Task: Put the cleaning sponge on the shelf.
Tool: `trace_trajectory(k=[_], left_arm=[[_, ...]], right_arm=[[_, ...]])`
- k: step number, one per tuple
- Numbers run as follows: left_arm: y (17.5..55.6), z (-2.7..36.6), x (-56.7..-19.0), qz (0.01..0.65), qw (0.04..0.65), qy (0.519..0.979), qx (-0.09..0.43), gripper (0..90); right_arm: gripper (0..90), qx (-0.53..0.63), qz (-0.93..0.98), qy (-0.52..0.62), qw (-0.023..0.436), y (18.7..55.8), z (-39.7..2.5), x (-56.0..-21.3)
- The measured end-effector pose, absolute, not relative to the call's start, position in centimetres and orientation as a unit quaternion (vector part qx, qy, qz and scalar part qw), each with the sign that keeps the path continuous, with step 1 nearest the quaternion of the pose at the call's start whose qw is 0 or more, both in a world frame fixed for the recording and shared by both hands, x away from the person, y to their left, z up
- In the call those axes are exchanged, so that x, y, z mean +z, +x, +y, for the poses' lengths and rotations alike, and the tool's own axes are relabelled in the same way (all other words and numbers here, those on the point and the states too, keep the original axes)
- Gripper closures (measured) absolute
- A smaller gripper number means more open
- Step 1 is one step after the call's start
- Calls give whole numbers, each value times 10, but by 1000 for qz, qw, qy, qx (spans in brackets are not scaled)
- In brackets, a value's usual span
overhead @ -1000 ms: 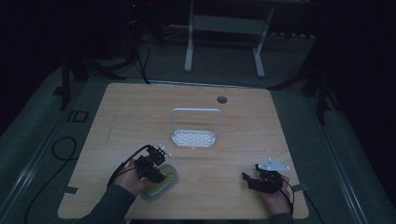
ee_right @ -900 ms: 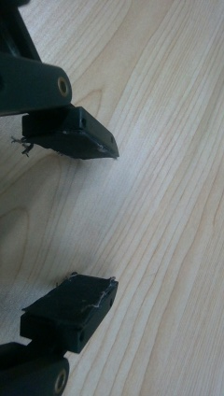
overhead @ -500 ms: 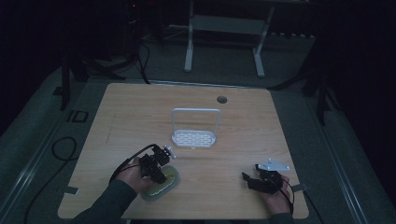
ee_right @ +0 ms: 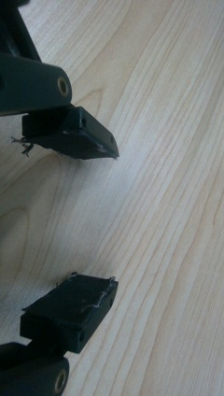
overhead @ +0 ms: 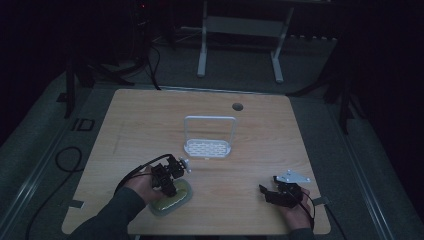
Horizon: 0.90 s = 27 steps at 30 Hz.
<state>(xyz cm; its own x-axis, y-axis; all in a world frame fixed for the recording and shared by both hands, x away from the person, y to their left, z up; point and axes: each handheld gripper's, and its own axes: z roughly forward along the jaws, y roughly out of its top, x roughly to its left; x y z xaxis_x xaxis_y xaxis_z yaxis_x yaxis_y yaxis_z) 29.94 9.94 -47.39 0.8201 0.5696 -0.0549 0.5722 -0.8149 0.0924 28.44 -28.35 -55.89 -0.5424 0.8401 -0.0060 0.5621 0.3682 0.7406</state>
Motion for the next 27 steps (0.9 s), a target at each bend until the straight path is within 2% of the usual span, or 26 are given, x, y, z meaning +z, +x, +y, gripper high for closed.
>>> trace_trajectory(k=[13,27], left_arm=[[301,96,-472,266,34,963,-1,713],[304,94,-462,230,56,971,41,714]], right_arm=[[302,354,803,436,196,284,-283,-559],[302,354,804,436,196,284,-283,-559]])
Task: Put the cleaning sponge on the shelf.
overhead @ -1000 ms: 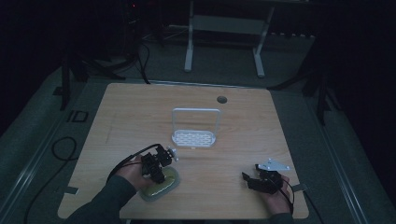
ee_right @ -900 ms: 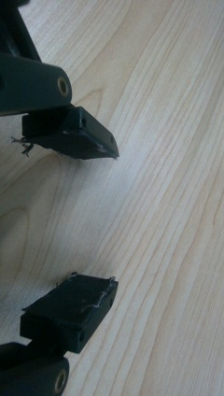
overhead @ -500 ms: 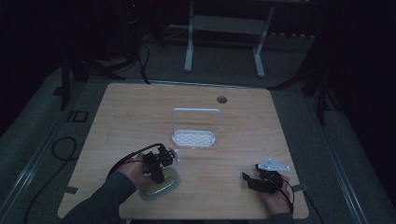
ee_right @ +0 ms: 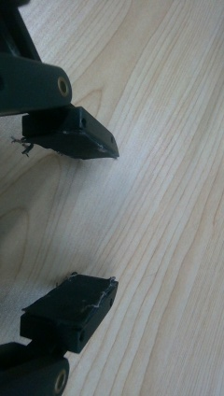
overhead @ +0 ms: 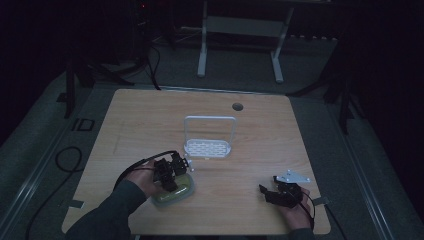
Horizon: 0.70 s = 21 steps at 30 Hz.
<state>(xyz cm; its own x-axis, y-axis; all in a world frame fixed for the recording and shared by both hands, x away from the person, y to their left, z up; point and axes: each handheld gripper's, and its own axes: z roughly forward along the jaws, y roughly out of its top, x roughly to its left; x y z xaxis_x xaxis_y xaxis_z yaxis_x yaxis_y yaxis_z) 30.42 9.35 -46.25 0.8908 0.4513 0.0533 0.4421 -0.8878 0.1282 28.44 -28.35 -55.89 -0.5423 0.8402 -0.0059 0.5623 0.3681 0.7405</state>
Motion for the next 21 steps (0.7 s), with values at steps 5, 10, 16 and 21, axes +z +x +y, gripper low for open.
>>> trace_trajectory(k=[5,10,16,21], left_arm=[[305,94,-459,217,63,973,52,714],[307,95,-456,211,72,972,70,714],[309,91,-451,204,86,971,91,715],[315,89,-451,185,95,972,108,714]], right_arm=[[302,354,804,436,196,285,-284,-559],[302,355,804,436,196,285,-284,-559],[302,355,803,436,196,285,-283,-559],[302,355,803,437,195,285,-283,-559]])
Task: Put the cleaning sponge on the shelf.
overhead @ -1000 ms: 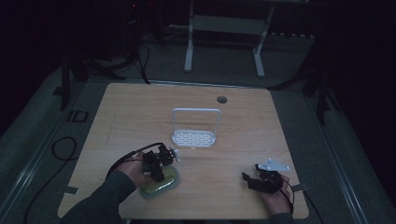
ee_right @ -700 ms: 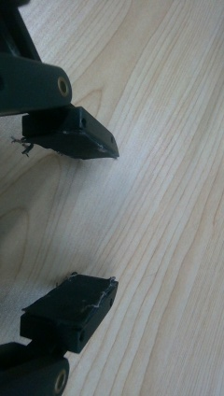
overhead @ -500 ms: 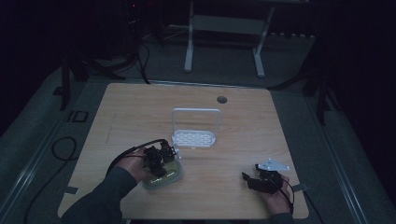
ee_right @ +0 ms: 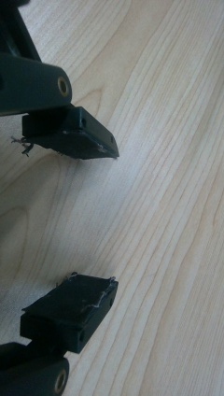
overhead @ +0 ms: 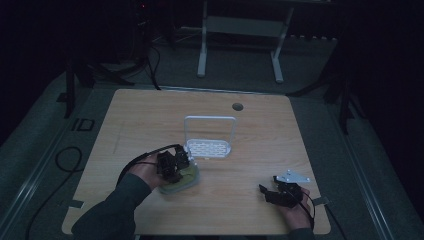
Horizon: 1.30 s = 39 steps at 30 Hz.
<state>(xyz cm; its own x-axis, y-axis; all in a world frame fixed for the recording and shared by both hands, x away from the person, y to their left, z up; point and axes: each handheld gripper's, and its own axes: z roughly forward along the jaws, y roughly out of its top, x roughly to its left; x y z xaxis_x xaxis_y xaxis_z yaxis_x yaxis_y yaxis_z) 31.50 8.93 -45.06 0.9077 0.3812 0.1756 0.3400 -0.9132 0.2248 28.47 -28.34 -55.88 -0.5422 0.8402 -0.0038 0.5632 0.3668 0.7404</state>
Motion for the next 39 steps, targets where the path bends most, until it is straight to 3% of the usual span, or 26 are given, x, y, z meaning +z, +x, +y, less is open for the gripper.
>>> trace_trajectory(k=[39], left_arm=[[340,77,-416,116,124,971,166,714]], right_arm=[[302,355,804,435,196,285,-284,-559]])
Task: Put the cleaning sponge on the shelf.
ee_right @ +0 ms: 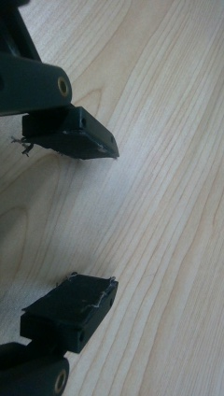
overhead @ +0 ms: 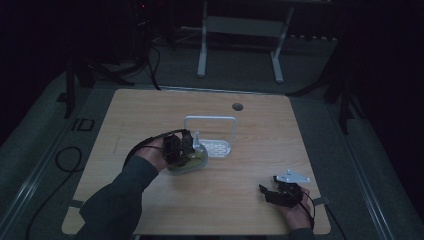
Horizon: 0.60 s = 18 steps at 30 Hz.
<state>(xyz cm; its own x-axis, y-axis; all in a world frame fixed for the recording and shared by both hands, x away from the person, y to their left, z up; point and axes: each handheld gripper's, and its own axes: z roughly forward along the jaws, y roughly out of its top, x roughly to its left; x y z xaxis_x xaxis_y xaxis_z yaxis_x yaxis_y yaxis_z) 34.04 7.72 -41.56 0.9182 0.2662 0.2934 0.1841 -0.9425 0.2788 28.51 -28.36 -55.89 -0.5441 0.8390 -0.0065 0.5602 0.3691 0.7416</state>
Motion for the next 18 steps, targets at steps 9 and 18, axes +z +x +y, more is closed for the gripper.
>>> trace_trajectory(k=[9,18], left_arm=[[344,70,-414,99,123,972,171,714],[352,65,-411,83,119,973,181,714]], right_arm=[[302,355,804,435,197,285,-284,-559],[302,355,804,435,196,285,-284,-559]])
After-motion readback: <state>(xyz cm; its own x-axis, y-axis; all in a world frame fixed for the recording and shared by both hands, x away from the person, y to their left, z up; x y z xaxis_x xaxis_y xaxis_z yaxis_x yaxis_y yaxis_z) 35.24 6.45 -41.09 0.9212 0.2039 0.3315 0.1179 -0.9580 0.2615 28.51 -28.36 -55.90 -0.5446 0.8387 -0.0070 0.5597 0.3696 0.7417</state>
